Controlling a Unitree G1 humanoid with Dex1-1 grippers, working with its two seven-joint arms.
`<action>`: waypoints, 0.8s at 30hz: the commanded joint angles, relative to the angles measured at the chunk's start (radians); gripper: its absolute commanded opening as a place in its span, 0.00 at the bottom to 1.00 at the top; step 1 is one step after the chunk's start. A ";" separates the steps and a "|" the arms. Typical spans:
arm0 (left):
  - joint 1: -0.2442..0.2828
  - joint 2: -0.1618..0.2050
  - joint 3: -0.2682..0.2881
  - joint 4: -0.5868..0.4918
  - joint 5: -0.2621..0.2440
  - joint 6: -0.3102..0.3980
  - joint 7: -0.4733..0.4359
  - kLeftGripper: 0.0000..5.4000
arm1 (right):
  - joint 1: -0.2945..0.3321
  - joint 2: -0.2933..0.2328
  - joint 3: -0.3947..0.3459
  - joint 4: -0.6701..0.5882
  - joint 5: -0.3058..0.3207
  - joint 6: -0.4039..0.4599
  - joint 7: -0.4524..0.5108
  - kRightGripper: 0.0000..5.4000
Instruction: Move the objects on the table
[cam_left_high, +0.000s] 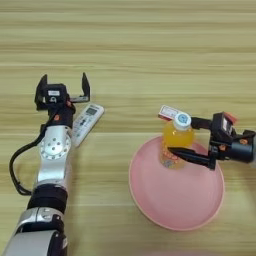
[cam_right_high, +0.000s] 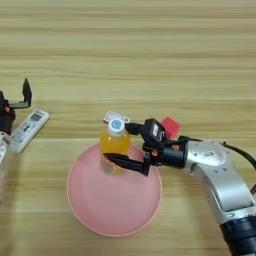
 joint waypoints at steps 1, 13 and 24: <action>-0.010 0.008 0.002 0.014 0.003 -0.010 -0.003 1.00 | -0.003 -0.011 0.021 0.039 -0.022 -0.013 0.009 0.67; -0.013 0.013 0.003 0.021 0.001 -0.013 -0.006 1.00 | 0.005 -0.016 0.039 0.050 -0.017 -0.032 0.004 0.70; -0.017 0.014 0.003 0.031 0.000 -0.017 -0.006 1.00 | -0.001 -0.021 0.033 0.031 -0.004 -0.015 0.003 0.93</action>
